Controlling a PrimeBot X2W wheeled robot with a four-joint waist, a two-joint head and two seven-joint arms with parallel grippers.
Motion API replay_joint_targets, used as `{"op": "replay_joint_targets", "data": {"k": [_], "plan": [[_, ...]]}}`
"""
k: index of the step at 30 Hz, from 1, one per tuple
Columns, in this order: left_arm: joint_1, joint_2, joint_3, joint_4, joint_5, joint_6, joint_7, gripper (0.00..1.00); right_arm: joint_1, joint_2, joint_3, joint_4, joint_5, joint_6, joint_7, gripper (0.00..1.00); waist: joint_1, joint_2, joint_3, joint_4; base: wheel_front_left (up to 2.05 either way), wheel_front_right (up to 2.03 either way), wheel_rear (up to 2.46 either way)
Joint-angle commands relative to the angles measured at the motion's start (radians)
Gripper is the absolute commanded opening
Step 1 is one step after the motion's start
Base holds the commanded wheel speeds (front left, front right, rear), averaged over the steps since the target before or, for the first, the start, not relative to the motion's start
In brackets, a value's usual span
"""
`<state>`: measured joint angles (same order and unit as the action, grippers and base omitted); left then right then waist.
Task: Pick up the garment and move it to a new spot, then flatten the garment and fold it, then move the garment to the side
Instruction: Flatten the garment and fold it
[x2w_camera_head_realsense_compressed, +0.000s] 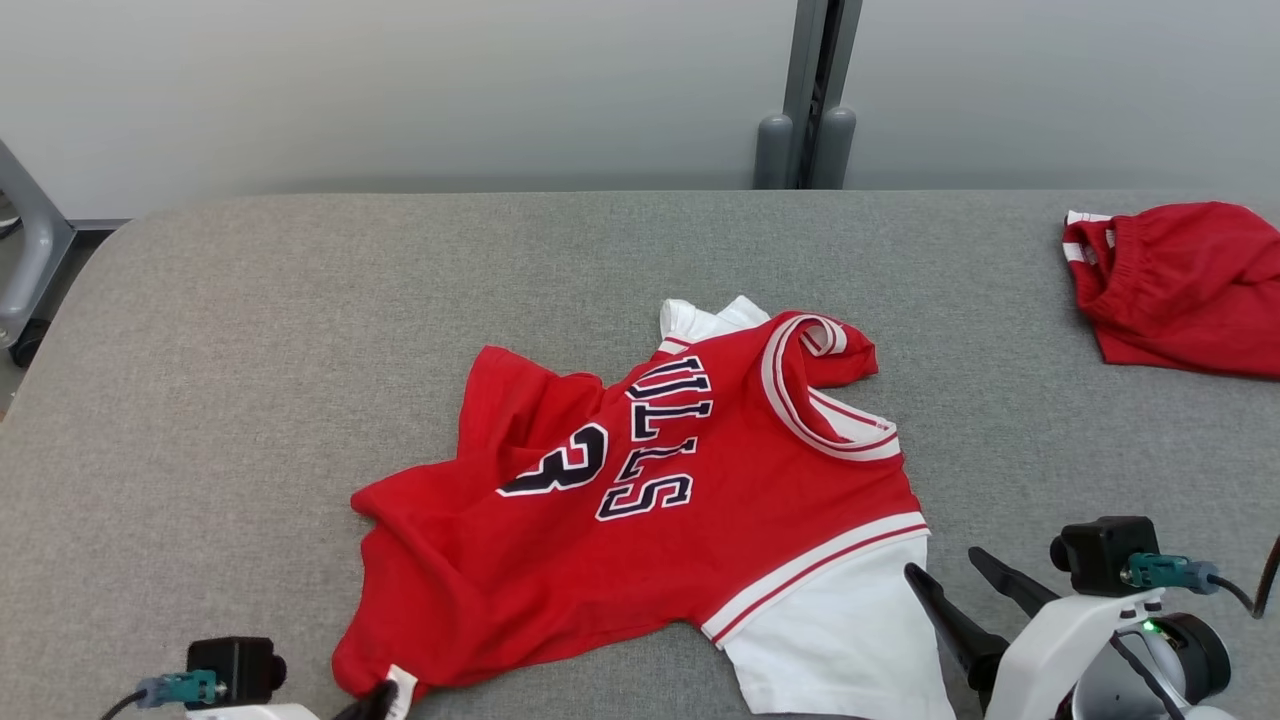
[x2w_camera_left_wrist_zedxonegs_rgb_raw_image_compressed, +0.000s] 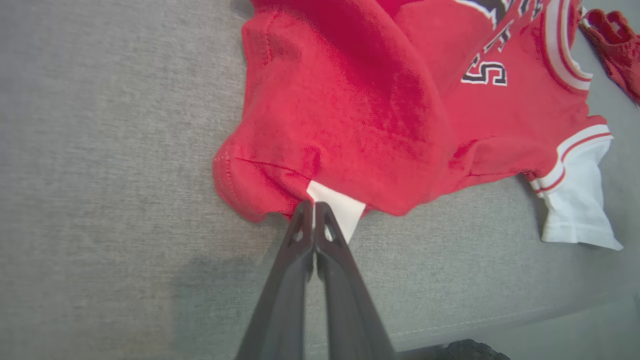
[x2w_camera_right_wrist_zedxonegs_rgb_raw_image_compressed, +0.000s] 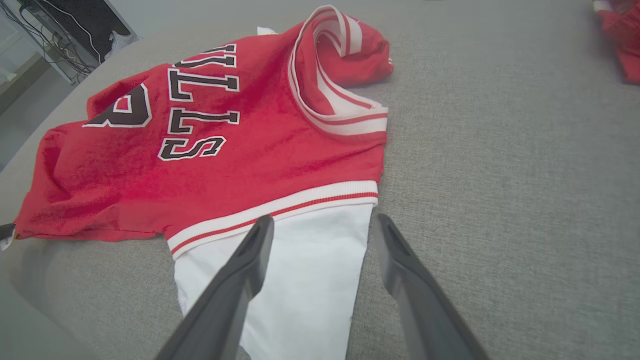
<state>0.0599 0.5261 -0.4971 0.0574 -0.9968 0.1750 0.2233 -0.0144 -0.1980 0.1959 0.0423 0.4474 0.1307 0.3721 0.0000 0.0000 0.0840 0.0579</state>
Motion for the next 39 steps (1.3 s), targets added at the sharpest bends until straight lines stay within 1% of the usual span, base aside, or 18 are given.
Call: {"op": "replay_joint_targets", "data": {"k": [1,2,5,7,10,13,17,20,26,27,28,32,36,39], "plan": [[0.015,-0.007,-0.008,0.005,-0.007,-0.011,0.007,0.97,0.006,-0.006,-0.006,-0.001,-0.004,0.0,0.006,1.0,0.0,0.0,0.0,-0.002,0.0,0.0,0.0],[0.014,-0.012,-0.014,0.007,-0.01,-0.017,0.01,1.0,0.007,-0.006,-0.008,-0.002,-0.004,0.0,0.007,1.0,0.0,0.0,-0.001,-0.002,0.0,0.0,0.0],[0.008,-0.023,-0.022,0.001,-0.027,-0.036,0.02,1.0,0.009,-0.011,-0.017,-0.002,-0.005,0.0,0.014,1.0,0.0,0.0,-0.006,-0.001,0.0,0.0,0.0],[0.011,-0.011,-0.02,-0.006,-0.028,-0.04,0.026,1.0,0.011,-0.013,-0.025,-0.005,-0.009,0.0,0.014,1.0,0.0,0.0,-0.012,0.001,0.0,0.0,0.0],[0.002,0.013,0.011,-0.024,-0.004,-0.011,-0.005,1.0,0.013,-0.016,-0.042,-0.01,-0.015,0.0,0.003,1.0,0.0,0.0,-0.021,0.004,0.0,0.0,0.0],[-0.01,0.026,0.061,-0.059,0.026,0.029,-0.073,1.0,0.012,-0.013,-0.048,-0.02,-0.02,0.0,-0.018,1.0,0.0,0.0,-0.028,0.004,0.0,0.0,0.0],[-0.009,0.026,0.109,-0.111,0.05,0.062,-0.149,1.0,0.011,0.0,-0.072,-0.02,-0.039,0.0,-0.057,1.0,0.0,0.0,-0.04,-0.001,0.0,0.0,0.0],[-0.024,0.013,0.134,-0.14,0.07,0.079,-0.209,1.0,0.002,0.019,-0.102,-0.024,-0.064,0.0,-0.103,1.0,0.0,0.0,-0.044,-0.004,0.0,0.0,0.0],[-0.053,-0.017,0.173,-0.163,0.125,0.104,-0.337,1.0,-0.033,0.057,-0.16,-0.036,-0.119,0.0,-0.231,1.0,0.0,0.0,-0.048,-0.008,0.0,0.0,0.0],[-0.057,-0.016,0.176,-0.165,0.141,0.107,-0.357,1.0,-0.038,0.065,-0.172,-0.035,-0.126,0.0,-0.253,1.0,0.0,0.0,-0.049,-0.007,0.0,0.0,0.0],[-0.057,-0.016,0.176,-0.165,0.141,0.107,-0.357,1.0,-0.038,0.065,-0.172,-0.035,-0.126,0.0,-0.253,1.0,0.0,0.0,-0.049,-0.007,0.0,0.0,0.0],[-0.061,-0.016,0.174,-0.153,0.206,0.124,-0.425,1.0,-0.053,0.096,-0.227,-0.024,-0.154,0.0,-0.347,1.0,0.0,0.0,-0.055,-0.007,0.0,0.0,0.0],[-0.042,-0.038,0.181,-0.133,0.255,0.122,-0.47,1.0,-0.053,0.118,-0.251,-0.022,-0.161,0.0,-0.443,1.0,0.0,0.0,-0.064,-0.003,0.0,0.0,0.0],[-0.024,-0.067,0.192,-0.108,0.286,0.114,-0.484,1.0,-0.029,0.121,-0.233,-0.006,-0.169,0.0,-0.504,1.0,0.0,0.0,-0.074,-0.001,0.0,0.0,0.0]]}}
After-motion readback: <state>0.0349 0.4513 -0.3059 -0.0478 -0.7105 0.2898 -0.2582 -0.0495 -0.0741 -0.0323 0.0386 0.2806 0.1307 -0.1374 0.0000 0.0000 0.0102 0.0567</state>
